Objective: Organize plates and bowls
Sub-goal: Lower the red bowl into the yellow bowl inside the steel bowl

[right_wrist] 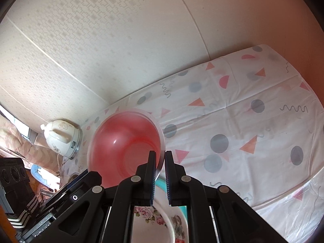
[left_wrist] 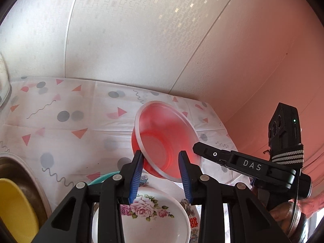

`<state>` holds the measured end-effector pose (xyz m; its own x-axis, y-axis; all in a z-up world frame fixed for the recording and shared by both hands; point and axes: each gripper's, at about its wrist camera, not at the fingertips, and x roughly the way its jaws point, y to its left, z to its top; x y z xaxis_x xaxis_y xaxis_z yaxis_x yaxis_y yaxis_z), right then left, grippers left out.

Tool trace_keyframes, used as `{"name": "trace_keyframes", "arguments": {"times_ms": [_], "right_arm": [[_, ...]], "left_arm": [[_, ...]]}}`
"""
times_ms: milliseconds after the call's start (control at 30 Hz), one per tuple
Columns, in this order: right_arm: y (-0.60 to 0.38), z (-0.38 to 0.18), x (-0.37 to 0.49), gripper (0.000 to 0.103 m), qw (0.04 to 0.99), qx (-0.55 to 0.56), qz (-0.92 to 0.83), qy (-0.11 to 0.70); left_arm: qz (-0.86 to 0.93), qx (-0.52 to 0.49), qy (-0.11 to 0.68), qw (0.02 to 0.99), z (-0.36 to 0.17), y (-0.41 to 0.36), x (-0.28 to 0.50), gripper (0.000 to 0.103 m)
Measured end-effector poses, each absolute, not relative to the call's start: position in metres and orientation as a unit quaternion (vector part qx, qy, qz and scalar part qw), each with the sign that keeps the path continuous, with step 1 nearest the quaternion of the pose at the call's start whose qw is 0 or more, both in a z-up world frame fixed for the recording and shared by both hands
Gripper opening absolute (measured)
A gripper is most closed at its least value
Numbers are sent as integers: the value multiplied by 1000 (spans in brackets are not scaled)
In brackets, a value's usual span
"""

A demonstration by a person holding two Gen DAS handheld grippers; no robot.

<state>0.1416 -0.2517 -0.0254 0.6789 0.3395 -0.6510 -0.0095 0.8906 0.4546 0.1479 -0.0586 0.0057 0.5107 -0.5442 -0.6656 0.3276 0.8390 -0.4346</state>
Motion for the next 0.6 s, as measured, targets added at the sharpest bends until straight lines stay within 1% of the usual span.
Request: {"name": "trace_keyframes", "arguments": {"times_ms": [133,600], "right_arm": [[-234,-20,140,10,893,200,115,386],[-162,-14,139,10,885,155,188,397]], "left_arm": [[-239,-117,413,871,13,-45,140,35],[-179,-140,395,890,18,26,111,35]]}}
